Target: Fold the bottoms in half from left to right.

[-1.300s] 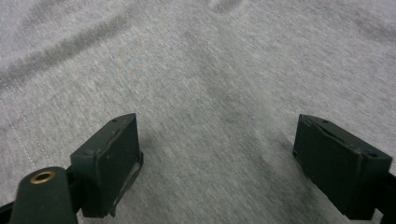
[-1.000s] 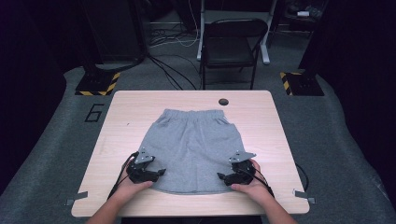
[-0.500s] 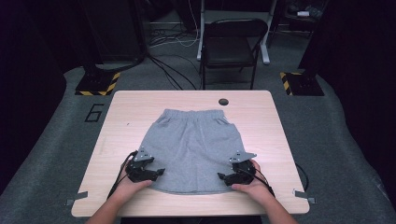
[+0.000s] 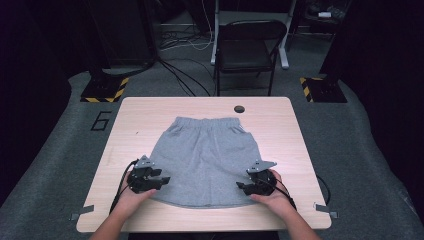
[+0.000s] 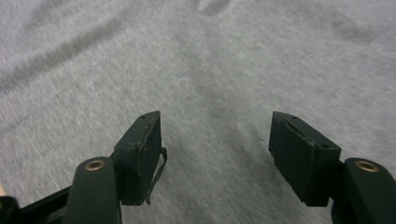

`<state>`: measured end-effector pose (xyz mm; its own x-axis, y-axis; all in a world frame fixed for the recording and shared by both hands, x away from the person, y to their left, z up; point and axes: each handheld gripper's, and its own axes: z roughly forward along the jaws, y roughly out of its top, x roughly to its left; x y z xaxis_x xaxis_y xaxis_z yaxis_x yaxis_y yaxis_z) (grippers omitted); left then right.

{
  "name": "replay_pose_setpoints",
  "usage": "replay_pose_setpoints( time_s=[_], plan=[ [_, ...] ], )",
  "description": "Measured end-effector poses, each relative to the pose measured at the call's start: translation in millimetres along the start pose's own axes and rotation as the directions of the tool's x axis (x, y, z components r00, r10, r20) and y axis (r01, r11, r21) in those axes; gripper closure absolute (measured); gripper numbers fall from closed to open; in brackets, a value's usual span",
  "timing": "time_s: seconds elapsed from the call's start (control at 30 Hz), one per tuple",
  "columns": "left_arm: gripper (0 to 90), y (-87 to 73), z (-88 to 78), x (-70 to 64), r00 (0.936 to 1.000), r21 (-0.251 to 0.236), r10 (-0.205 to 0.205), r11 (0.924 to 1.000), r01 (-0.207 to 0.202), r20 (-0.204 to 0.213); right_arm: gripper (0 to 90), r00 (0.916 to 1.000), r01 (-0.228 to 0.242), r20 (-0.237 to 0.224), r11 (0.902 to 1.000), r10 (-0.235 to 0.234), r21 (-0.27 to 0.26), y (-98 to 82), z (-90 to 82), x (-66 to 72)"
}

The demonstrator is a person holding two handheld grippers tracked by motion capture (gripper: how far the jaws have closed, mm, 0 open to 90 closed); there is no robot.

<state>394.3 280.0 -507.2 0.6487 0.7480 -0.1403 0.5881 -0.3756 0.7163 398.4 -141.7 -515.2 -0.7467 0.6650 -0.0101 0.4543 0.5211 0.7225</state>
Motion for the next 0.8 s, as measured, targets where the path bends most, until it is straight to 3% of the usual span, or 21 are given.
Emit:
replay_pose_setpoints(
  time_s=[0.07,0.3,0.33,0.43,0.47,0.53,0.57,0.8],
  plan=[
    [46.0,-0.1,-1.0,1.3,0.9996,-0.012,0.017,0.9998,-0.018,-0.024,34.9,0.9999,-0.014,0.008,0.9999,0.014,-0.006,0.8,-1.1,-0.1],
    [46.8,-0.4,-12.5,11.1,0.9980,-0.038,-0.041,0.9985,0.039,-0.049,37.6,0.9983,-0.036,0.044,0.9989,0.038,-0.031,3.4,-6.4,-4.9],
    [47.2,-1.5,-14.9,14.4,0.9950,-0.057,-0.073,0.9960,0.069,-0.068,38.5,0.9973,-0.046,0.055,0.9985,0.047,-0.028,3.8,-7.1,-5.0],
    [48.2,-1.6,-18.5,18.7,0.9933,-0.057,-0.078,0.9957,0.074,-0.085,38.5,0.9972,-0.049,0.054,0.9984,0.051,-0.029,3.9,-7.1,-4.8],
    [49.6,-2.4,-20.8,21.6,0.9898,-0.065,-0.094,0.9940,0.087,-0.107,38.9,0.9979,-0.042,0.049,0.9988,0.043,-0.026,3.8,-6.0,-4.3],
    [50.1,-2.4,-22.9,23.7,0.9891,-0.058,-0.102,0.9936,0.096,-0.106,39.1,0.9970,-0.054,0.054,0.9984,0.055,-0.017,4.0,-5.8,-2.5],
    [51.0,-3.8,-25.0,27.1,0.9861,-0.063,-0.119,0.9916,0.113,-0.116,39.2,0.9982,-0.026,0.054,0.9996,0.026,-0.014,4.0,-4.7,-2.7],
    [53.3,-8.8,-28.7,36.9,0.9751,-0.071,-0.154,0.9870,0.144,-0.160,39.2,0.9985,-0.002,0.055,1.0000,0.002,-0.007,5.7,-3.3,-0.4]
  ],
)
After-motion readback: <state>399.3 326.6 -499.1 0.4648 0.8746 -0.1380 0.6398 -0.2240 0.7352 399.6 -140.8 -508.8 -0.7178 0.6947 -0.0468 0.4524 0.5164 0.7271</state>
